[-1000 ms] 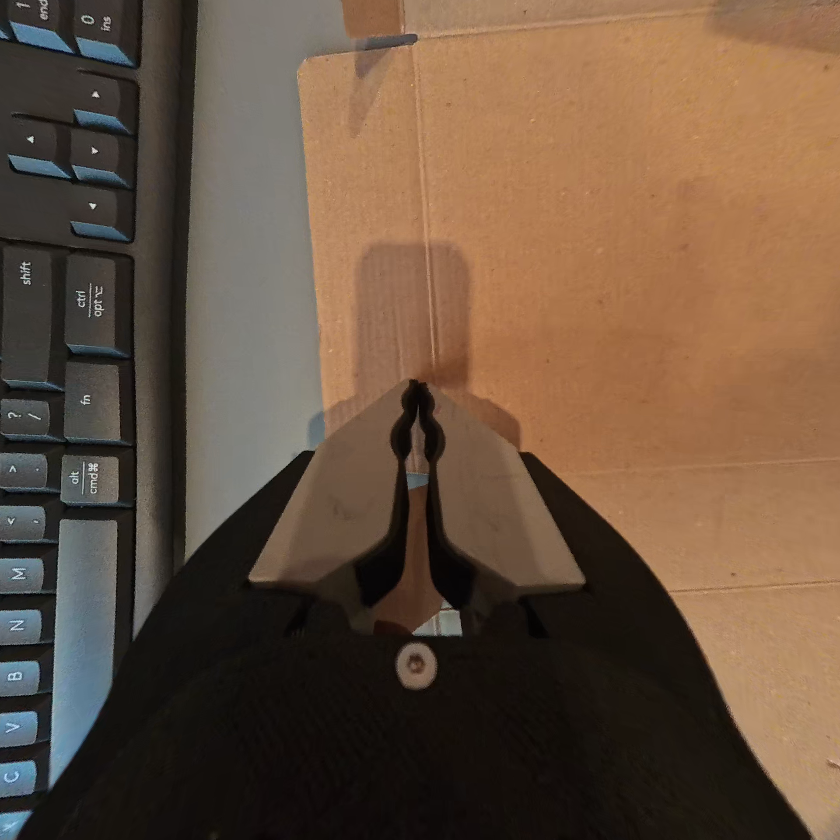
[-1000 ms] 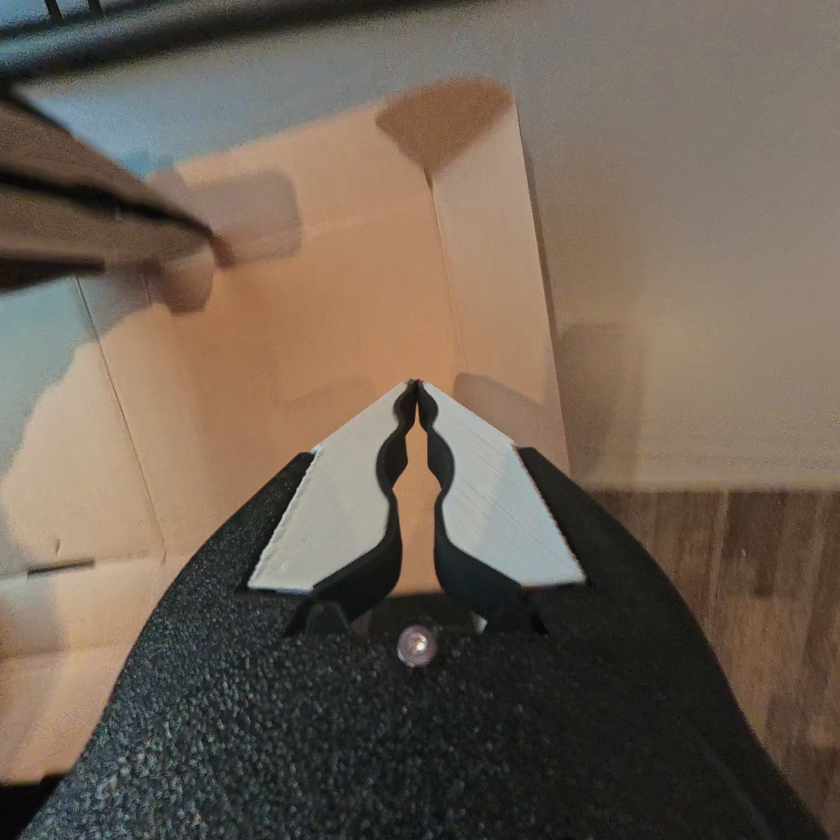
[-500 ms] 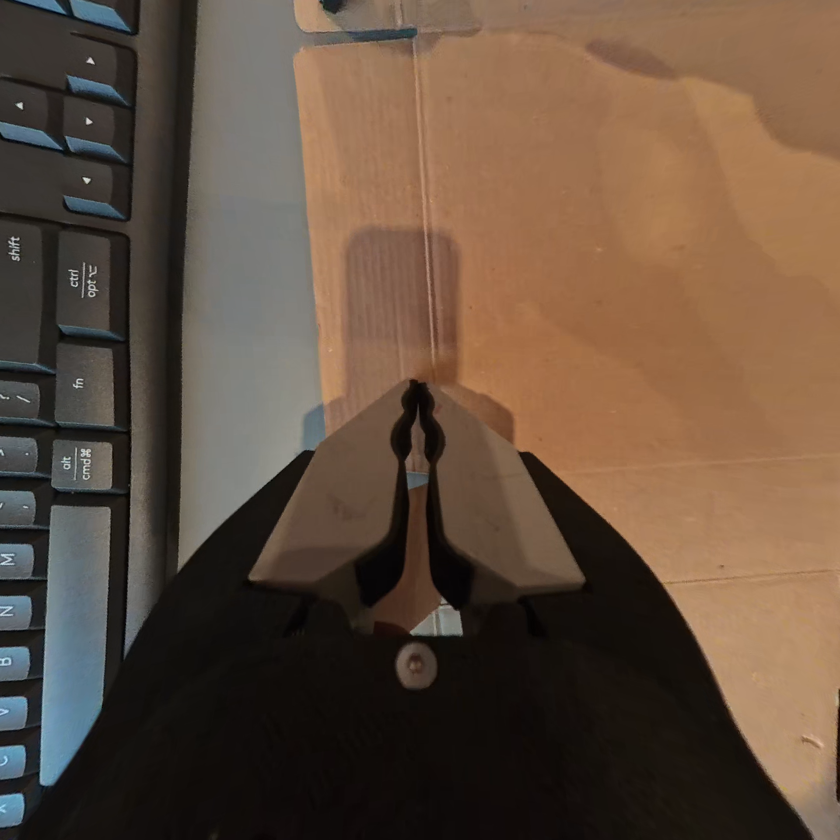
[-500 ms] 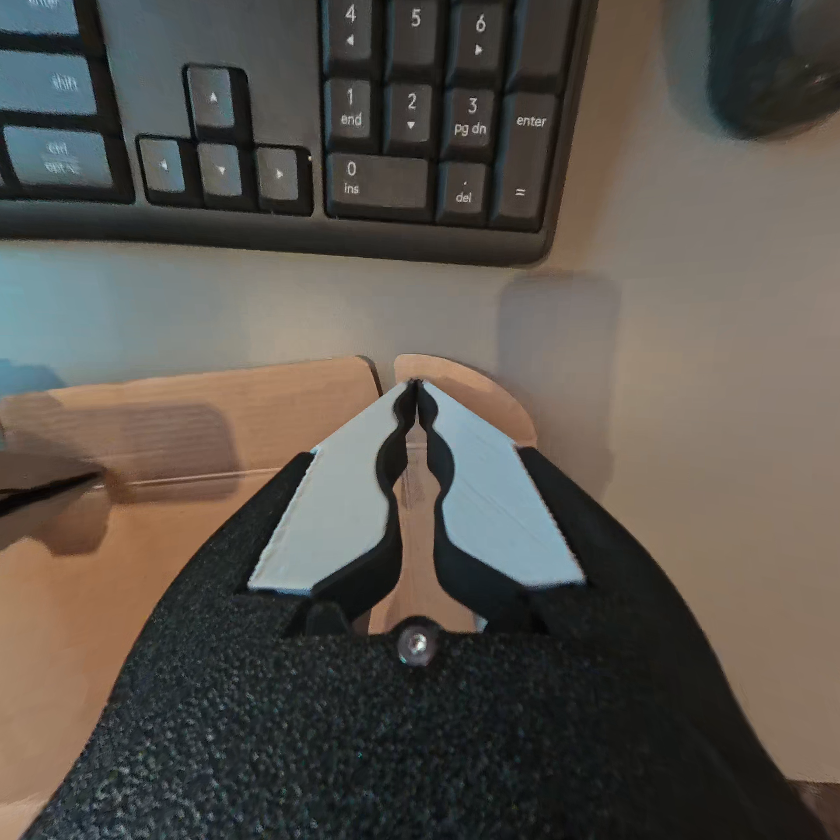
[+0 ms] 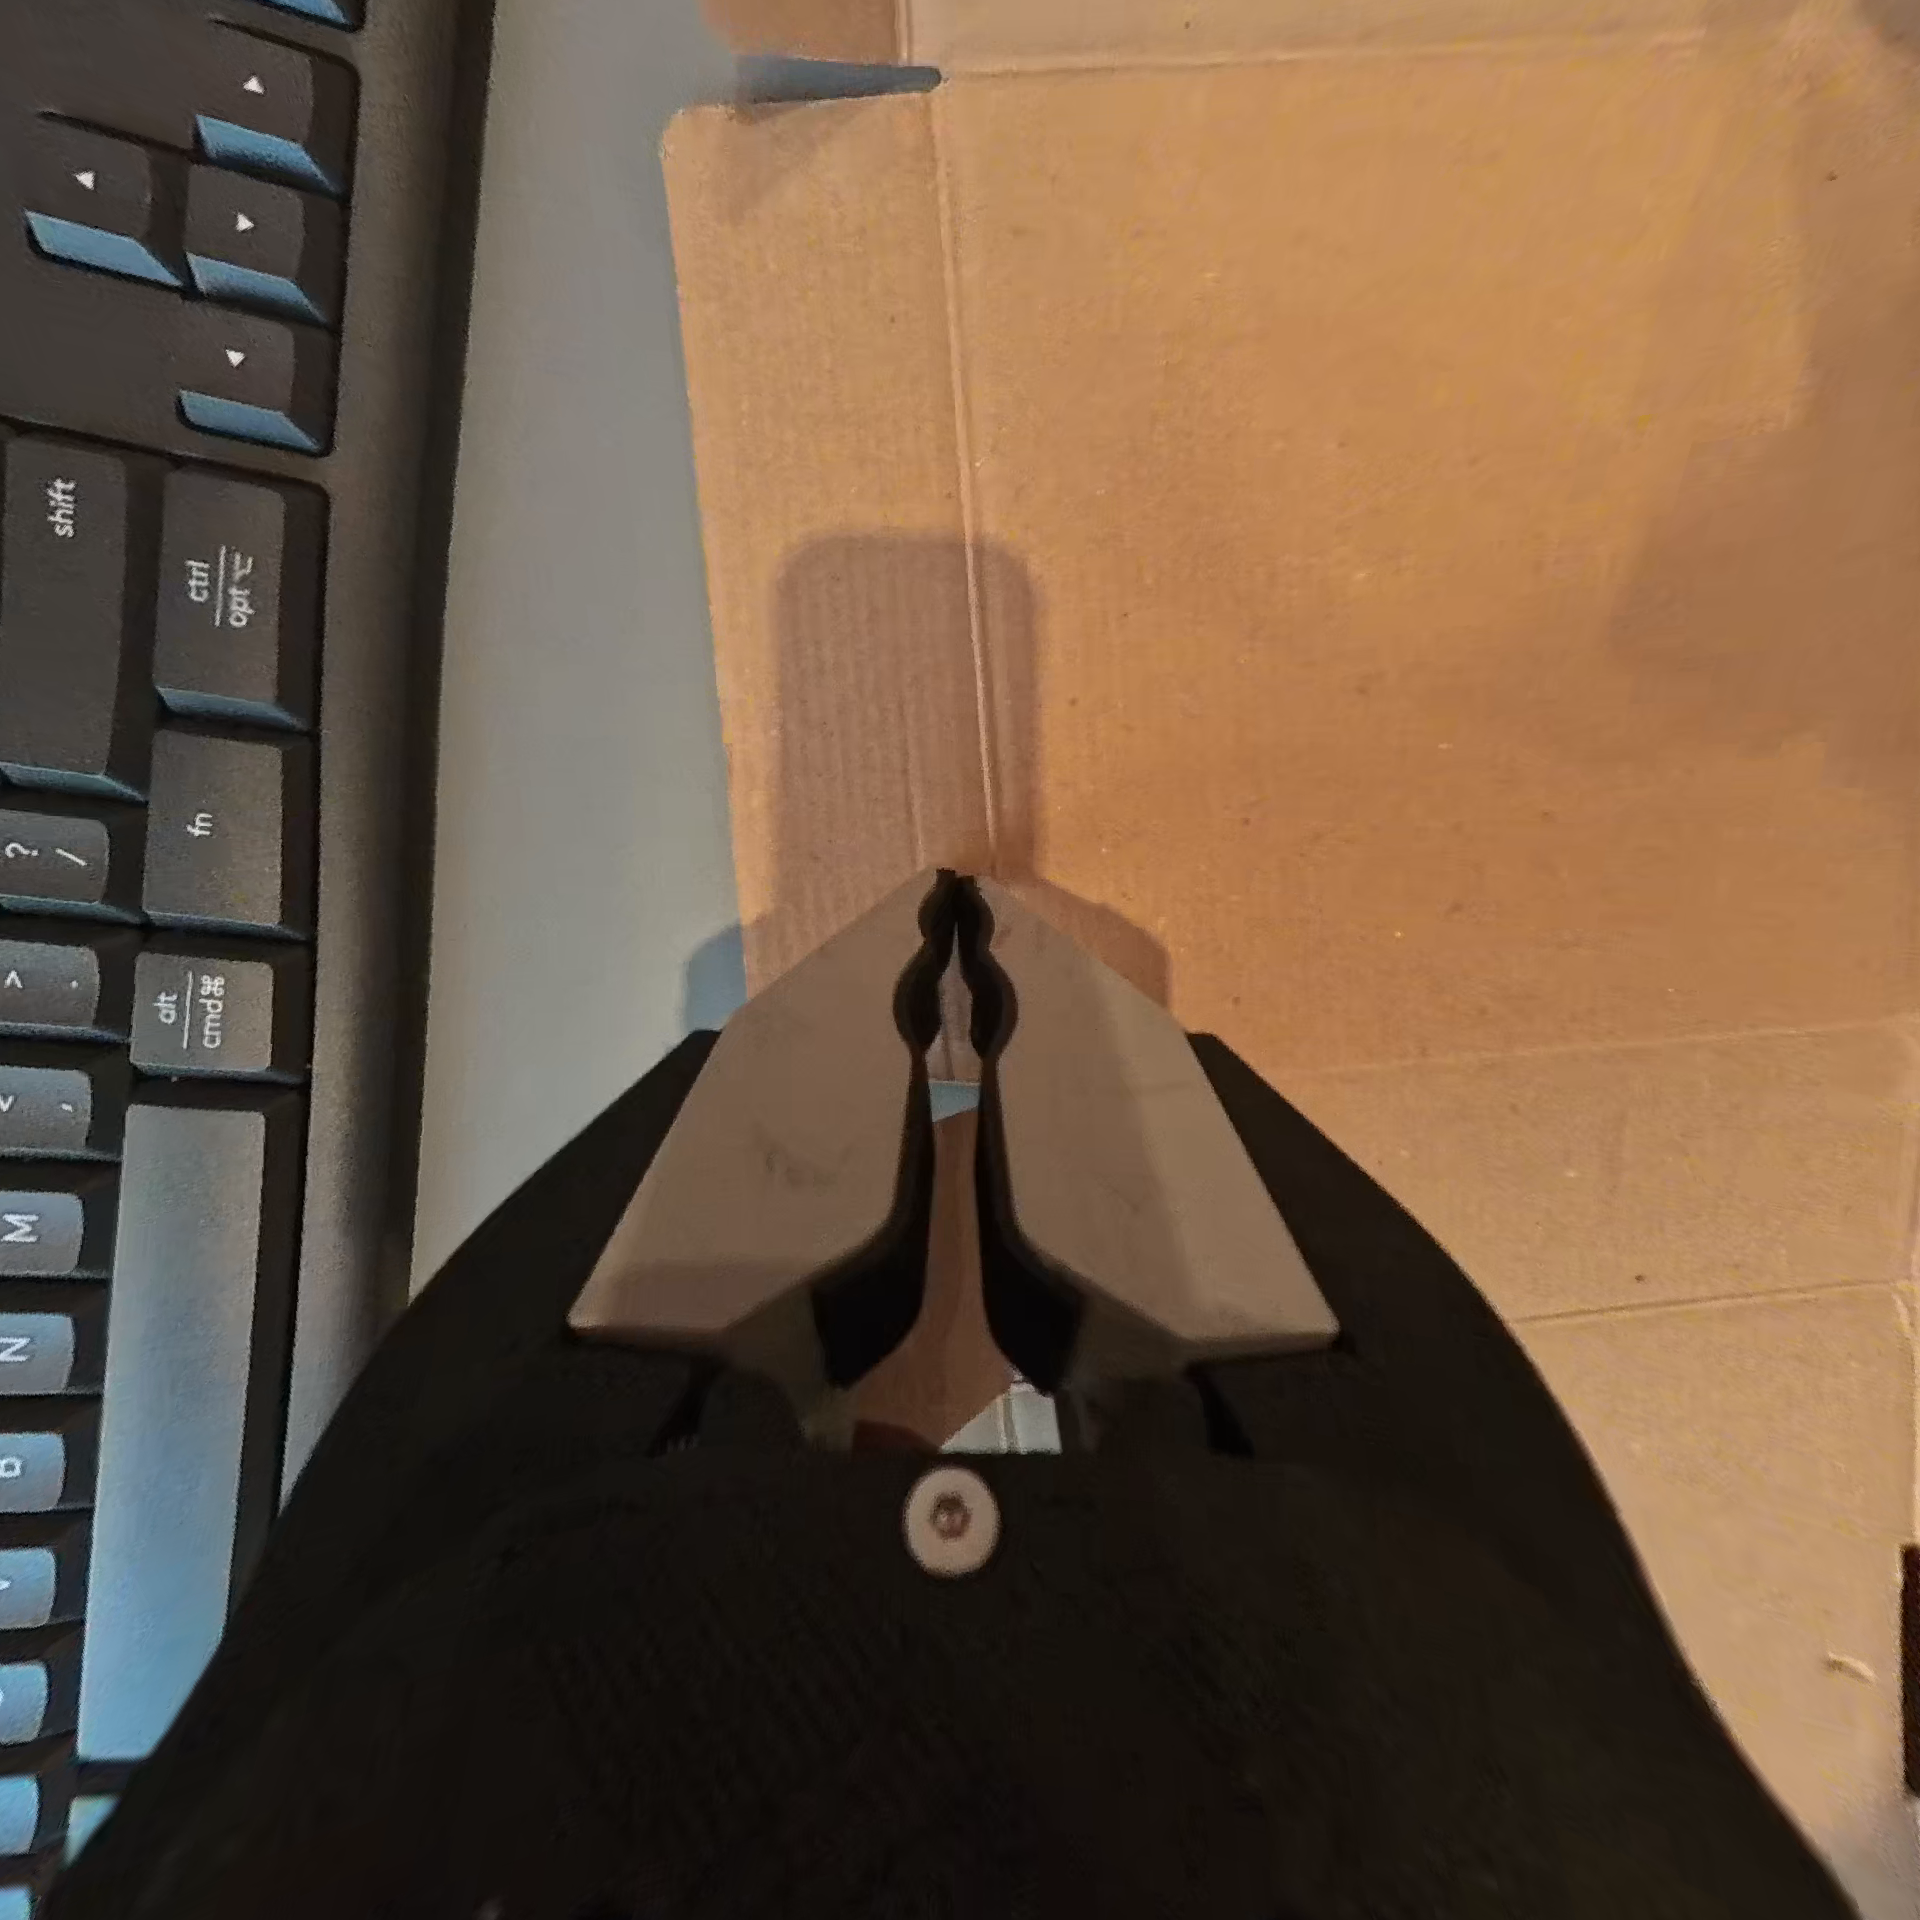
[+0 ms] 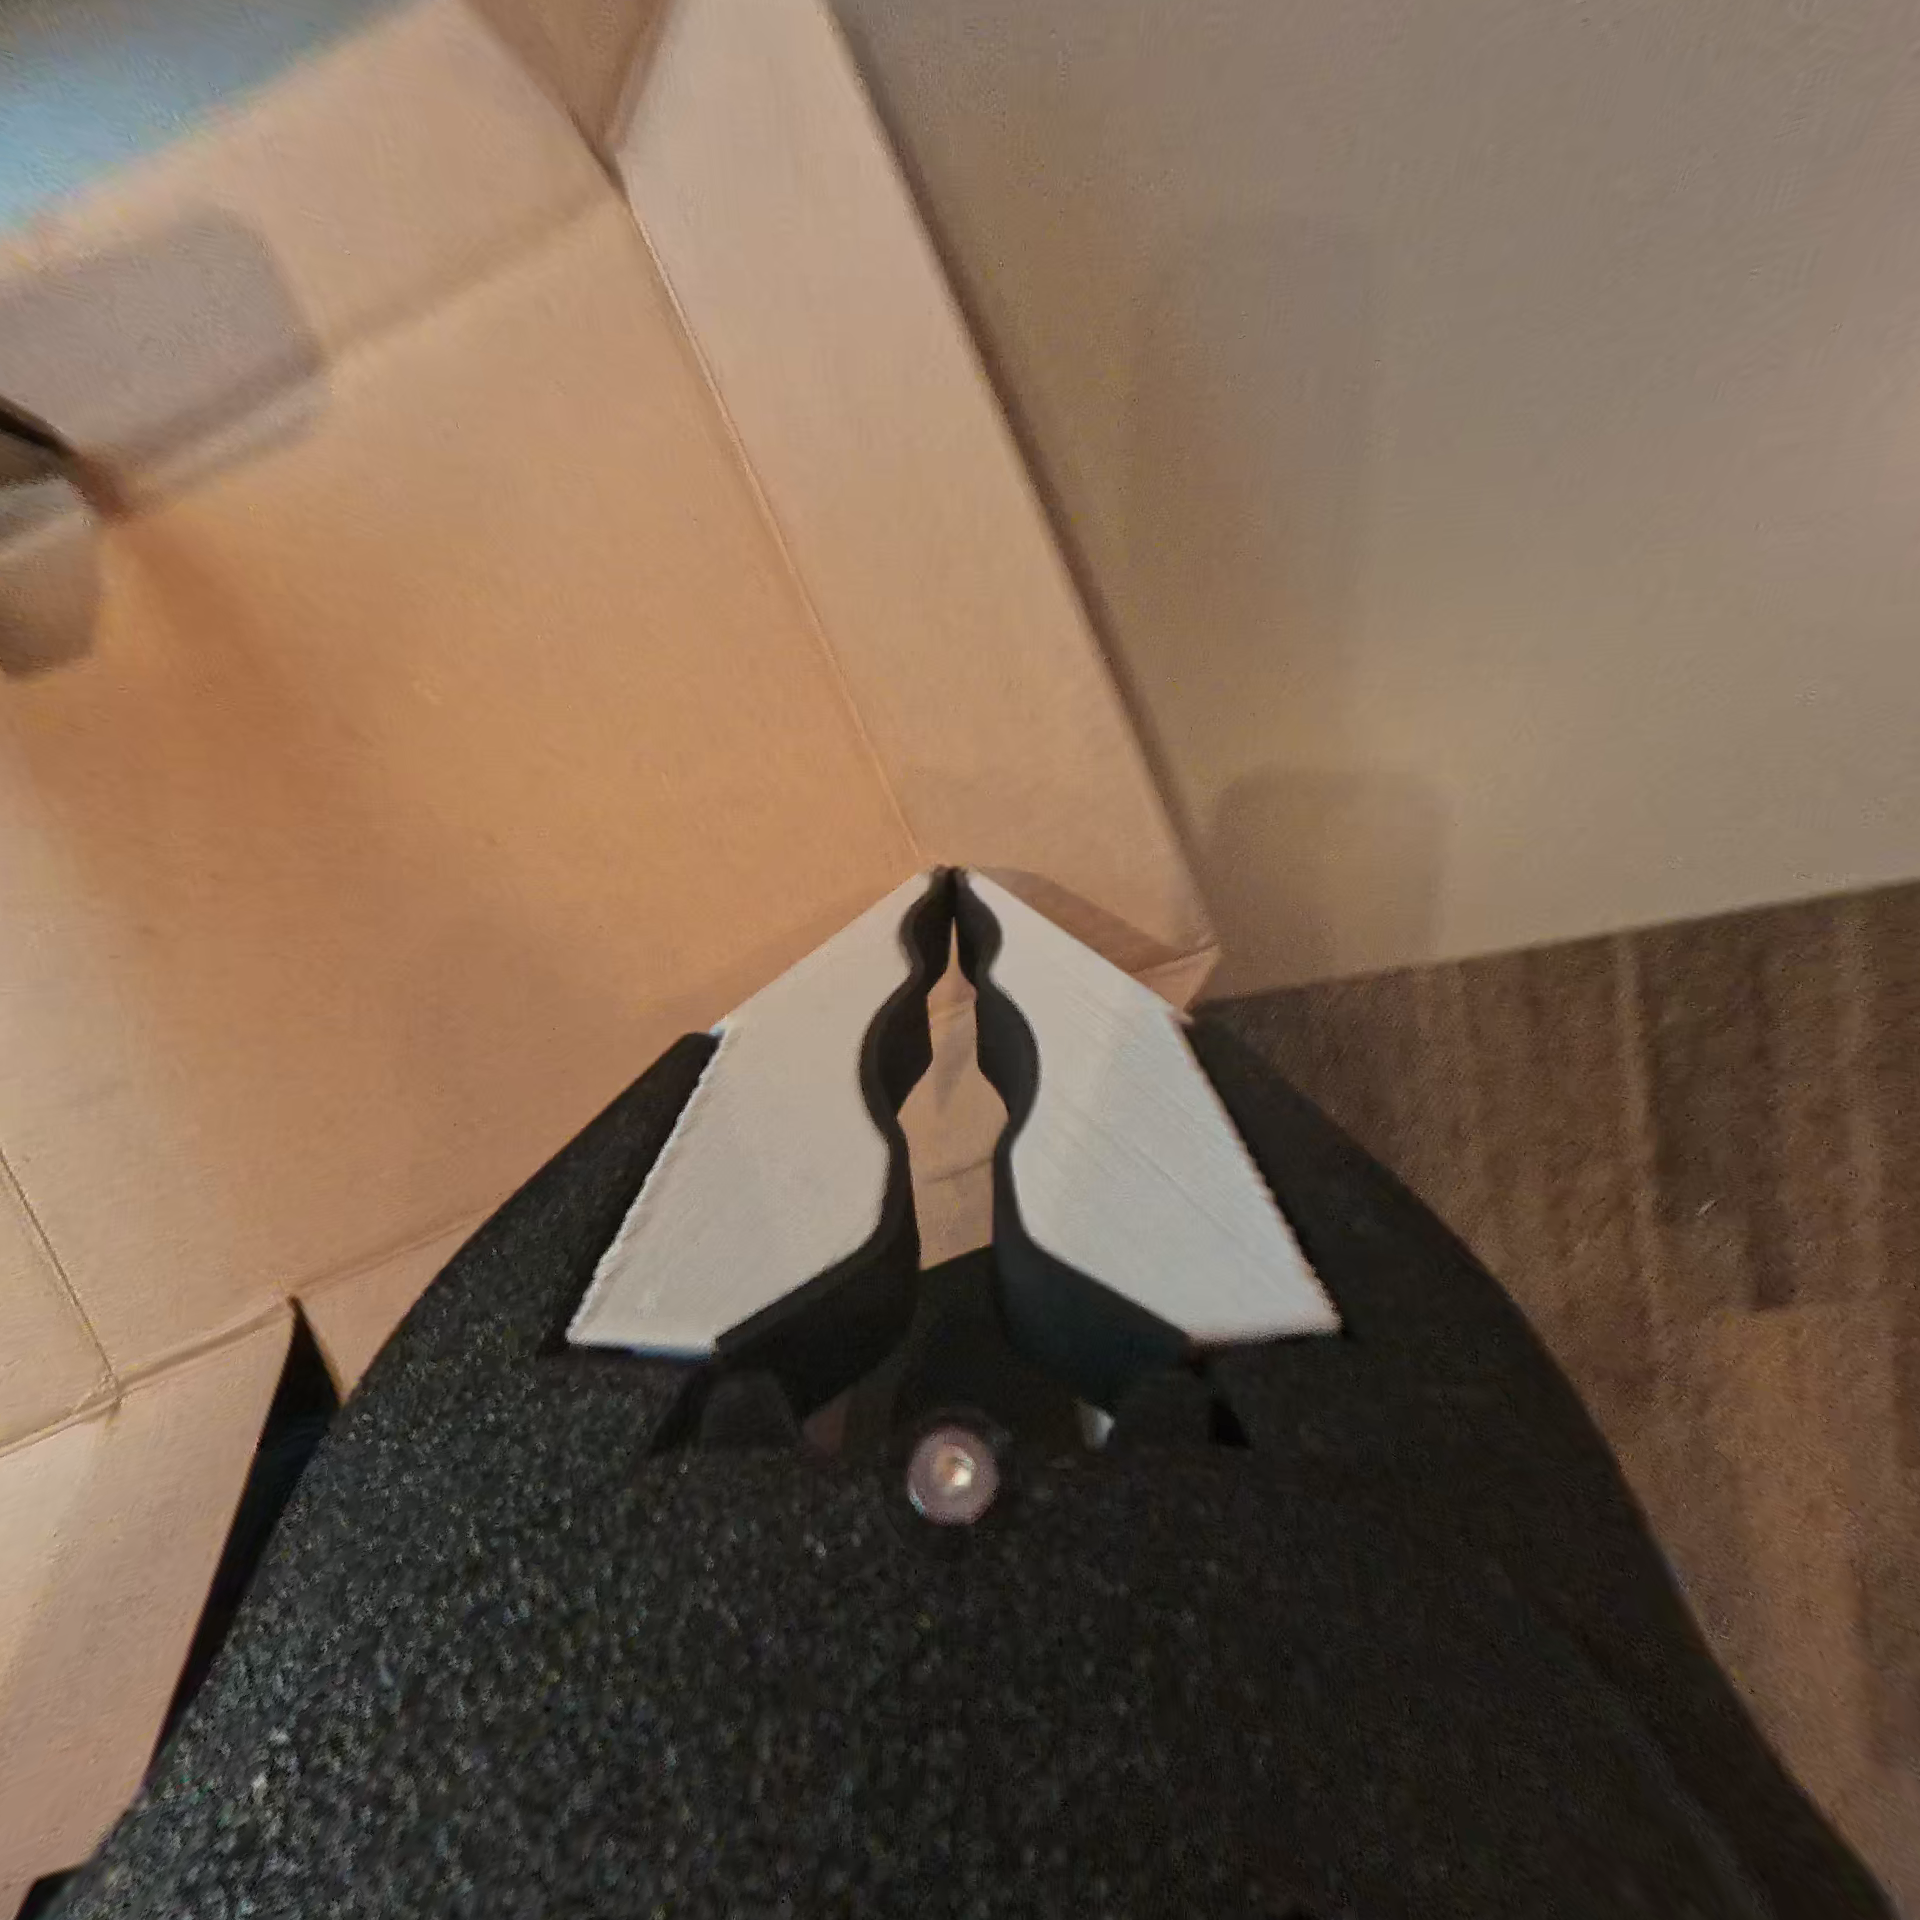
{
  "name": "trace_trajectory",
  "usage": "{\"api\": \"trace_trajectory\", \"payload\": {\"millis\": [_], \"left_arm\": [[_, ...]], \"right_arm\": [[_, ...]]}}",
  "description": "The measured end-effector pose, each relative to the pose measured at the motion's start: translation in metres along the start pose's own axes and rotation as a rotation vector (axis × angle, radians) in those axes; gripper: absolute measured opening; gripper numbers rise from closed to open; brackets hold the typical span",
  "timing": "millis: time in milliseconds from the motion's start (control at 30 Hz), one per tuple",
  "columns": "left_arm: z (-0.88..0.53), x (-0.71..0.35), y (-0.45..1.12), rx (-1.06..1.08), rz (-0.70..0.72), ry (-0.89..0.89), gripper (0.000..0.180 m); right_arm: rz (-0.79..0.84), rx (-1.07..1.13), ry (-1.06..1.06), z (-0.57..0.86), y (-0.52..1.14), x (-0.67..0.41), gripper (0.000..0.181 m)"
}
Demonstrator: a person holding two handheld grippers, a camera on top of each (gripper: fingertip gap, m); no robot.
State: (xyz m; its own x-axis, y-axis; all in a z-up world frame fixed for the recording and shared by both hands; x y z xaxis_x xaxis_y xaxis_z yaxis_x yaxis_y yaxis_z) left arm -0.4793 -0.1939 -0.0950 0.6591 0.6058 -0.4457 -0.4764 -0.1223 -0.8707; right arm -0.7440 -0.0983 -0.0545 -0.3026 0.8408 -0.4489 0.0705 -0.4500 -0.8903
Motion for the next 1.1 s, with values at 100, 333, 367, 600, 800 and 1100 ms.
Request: {"api": "trace_trajectory", "payload": {"millis": [100,333,367,600,800,1100], "left_arm": [[-0.002,-0.005,-0.008,0.014,0.004,-0.134,0.000],[0.004,0.008,-0.107,0.051,0.315,-0.181,0.000],[0.007,0.018,-0.127,0.063,0.348,-0.181,0.000],[0.043,0.159,-0.223,0.164,0.393,-0.247,0.000],[0.070,0.301,-0.246,0.144,0.298,-0.278,0.000],[0.074,0.408,-0.234,0.118,0.204,-0.307,0.000]], "right_arm": [[0.144,-0.028,-0.075,-0.014,-0.035,-0.029,0.000],[0.281,-0.480,-0.264,-0.156,-0.063,-0.042,0.000],[0.247,-0.522,-0.303,-0.182,-0.054,-0.039,0.000],[-0.120,-0.490,-0.533,-0.280,0.013,-0.029,0.000],[0.079,-0.511,-0.596,-0.318,-0.058,-0.053,0.007],[-0.070,-0.332,-0.870,-0.319,-0.128,0.024,0.043]]}}
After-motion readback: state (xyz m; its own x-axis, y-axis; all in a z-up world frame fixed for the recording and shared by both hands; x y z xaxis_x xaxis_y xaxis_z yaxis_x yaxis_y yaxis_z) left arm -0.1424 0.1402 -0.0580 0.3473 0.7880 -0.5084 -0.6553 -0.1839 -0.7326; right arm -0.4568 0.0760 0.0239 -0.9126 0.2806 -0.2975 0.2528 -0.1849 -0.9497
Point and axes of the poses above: each gripper's, where its closed fingertips meet, y out along the fingers, x out of its underside, z = x × y across the jaws, the point moved 10 cm from there along -y, back along the fingers, and after that the axes turned 14 degrees about -y, right-handed, at the moved point
